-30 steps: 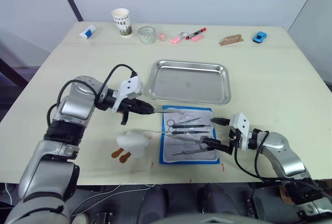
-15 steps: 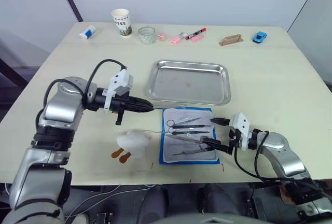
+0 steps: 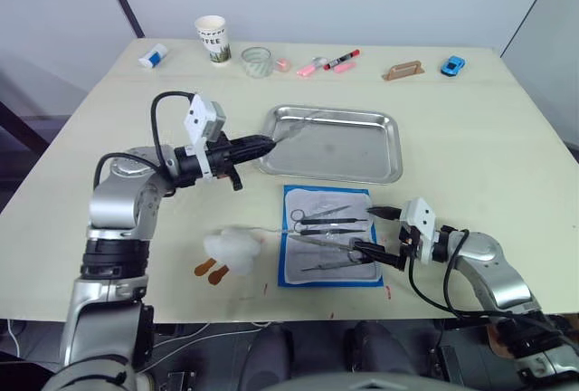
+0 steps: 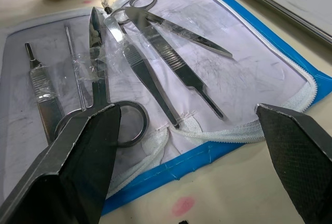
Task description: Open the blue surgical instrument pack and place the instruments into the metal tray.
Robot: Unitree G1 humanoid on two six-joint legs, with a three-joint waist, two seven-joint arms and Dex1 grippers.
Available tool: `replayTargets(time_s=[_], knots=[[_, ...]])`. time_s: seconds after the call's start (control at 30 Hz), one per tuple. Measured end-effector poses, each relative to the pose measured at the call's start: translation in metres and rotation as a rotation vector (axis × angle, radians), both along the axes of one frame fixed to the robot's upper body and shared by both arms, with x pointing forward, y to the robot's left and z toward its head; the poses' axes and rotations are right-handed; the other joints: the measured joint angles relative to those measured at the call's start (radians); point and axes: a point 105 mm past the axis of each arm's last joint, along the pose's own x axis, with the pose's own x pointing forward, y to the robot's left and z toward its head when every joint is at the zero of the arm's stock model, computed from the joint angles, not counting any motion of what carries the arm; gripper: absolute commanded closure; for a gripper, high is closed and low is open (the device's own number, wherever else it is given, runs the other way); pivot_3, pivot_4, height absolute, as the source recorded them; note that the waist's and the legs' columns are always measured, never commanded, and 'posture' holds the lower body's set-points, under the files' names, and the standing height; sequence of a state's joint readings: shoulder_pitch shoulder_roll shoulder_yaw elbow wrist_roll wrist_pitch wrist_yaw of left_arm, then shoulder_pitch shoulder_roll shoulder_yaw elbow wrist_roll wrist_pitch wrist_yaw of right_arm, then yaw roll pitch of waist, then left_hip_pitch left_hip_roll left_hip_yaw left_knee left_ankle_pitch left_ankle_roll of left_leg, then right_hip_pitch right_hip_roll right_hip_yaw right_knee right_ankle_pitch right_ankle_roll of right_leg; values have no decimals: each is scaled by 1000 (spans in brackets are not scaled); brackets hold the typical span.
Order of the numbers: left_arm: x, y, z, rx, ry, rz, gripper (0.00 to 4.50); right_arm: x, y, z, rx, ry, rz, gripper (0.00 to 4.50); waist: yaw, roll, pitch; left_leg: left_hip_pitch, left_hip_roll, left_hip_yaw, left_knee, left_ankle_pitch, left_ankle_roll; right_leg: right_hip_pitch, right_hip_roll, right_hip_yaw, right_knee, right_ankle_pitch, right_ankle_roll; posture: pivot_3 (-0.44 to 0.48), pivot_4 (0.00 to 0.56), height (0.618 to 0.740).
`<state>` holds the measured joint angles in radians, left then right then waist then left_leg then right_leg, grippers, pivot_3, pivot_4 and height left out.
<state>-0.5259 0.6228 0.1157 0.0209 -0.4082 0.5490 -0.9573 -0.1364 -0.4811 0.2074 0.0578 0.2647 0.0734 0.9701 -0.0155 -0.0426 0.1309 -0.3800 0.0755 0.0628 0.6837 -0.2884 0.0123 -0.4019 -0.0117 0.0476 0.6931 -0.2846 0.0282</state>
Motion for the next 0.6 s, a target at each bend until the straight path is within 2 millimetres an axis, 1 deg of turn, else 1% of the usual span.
replayTargets(time_s=[0.17,0.3,0.47,0.53,0.6], knots=[[11,-4,-14,-28,29,145,4353,0,0,0,2,-2,-3,0,1,0,0,0,0,0,0,0,0,0,0,0,0,0,0,0,150,718],[16,-9,-19,-44,42,206,4353,0,0,0,2,-3,-5,0,0,0,0,0,0,0,0,0,0,0,0,0,0,0,0,0,150,718],[25,-29,-35,-62,75,293,4353,-1,-1,0,1,-5,-12,0,1,0,0,0,0,-1,0,0,0,1,0,-1,-1,0,0,0,150,718],[27,-33,-40,-43,85,326,4353,-2,0,0,4,-6,-15,0,0,0,0,0,0,-1,-1,0,0,1,0,-1,-1,0,0,0,150,718],[30,-33,-43,-32,88,368,4353,-2,-1,0,4,-9,-19,0,1,0,0,0,0,-1,-1,0,0,1,0,-1,-1,0,0,0,150,718]])
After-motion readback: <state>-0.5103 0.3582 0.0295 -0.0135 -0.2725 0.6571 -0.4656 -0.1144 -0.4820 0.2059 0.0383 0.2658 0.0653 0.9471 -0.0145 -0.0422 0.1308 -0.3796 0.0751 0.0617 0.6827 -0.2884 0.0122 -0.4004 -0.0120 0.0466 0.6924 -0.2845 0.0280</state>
